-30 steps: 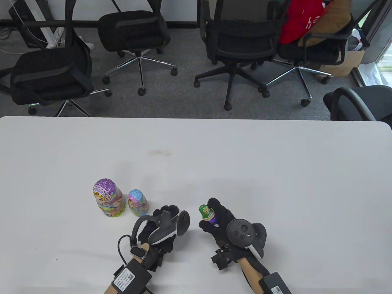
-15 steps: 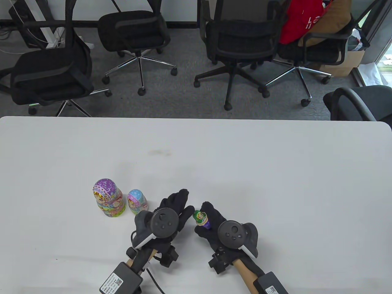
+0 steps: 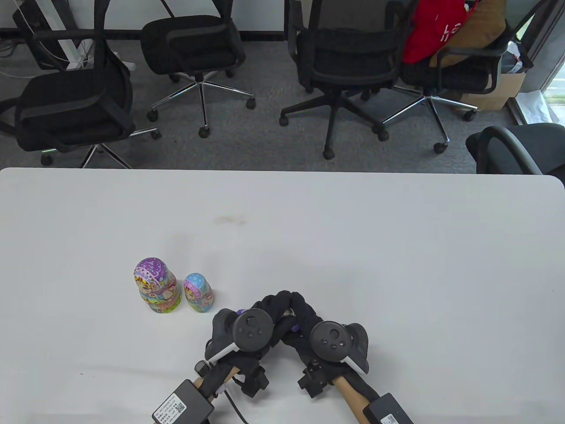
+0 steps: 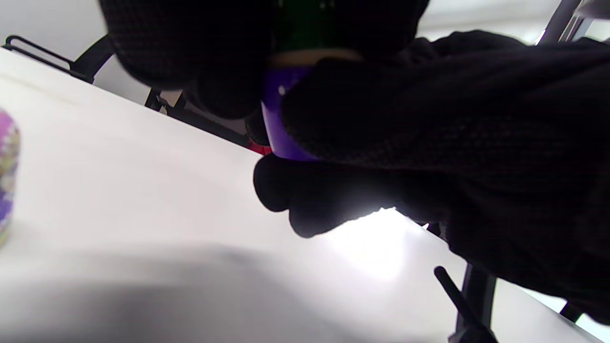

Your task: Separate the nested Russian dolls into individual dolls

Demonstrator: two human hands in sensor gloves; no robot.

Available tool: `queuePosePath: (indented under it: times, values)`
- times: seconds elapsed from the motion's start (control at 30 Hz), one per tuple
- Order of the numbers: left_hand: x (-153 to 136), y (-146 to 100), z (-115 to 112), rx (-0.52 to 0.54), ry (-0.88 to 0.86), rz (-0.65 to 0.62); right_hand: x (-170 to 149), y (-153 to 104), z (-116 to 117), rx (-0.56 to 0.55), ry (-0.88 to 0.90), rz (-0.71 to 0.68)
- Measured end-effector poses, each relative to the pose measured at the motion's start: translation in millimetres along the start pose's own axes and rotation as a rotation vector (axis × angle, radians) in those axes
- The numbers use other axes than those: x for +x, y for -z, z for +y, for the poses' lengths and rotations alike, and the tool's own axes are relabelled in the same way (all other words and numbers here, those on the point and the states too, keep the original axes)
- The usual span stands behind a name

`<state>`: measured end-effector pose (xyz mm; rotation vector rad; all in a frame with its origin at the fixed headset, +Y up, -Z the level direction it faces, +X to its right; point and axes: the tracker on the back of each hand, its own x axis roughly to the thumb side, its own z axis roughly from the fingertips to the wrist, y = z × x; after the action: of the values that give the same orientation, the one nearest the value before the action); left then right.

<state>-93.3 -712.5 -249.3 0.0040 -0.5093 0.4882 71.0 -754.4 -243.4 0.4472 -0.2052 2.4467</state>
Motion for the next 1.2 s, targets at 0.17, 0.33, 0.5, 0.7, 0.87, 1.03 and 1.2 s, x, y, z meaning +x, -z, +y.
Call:
queuePosePath:
  times: [0.17, 0.33, 0.5, 0.7, 0.87, 1.03, 1.2]
  values:
    - [-1.5, -1.5, 5.6, 0.059, -0.029, -0.005, -3.7, 1.2, -3.3, -0.006, -0.014, 0.005]
    - [-4.6, -3.1, 15.5, 0.104, -0.030, 0.010, -19.1, 3.4, -6.6, -0.004, -0.058, 0.055]
    - [-7.4, 0.3, 7.4, 0.013, 0.050, 0.035, -37.9, 4.5, -13.9, -0.034, -0.067, 0.132]
    - [-1.0, 4.1, -19.3, -0.144, 0.300, 0.026, -46.9, 4.1, -21.9, -0.061, -0.063, 0.176]
    - [1.4, 4.2, -37.6, -0.210, 0.469, 0.020, -47.2, 3.9, -22.6, -0.067, -0.065, 0.176]
    - [0.0, 4.3, -48.6, -0.263, 0.511, 0.023, -46.0, 3.9, -20.9, -0.059, -0.072, 0.168]
    - [-3.6, 4.5, -54.3, -0.293, 0.511, 0.031, -43.9, 3.7, -20.0, -0.054, -0.074, 0.159]
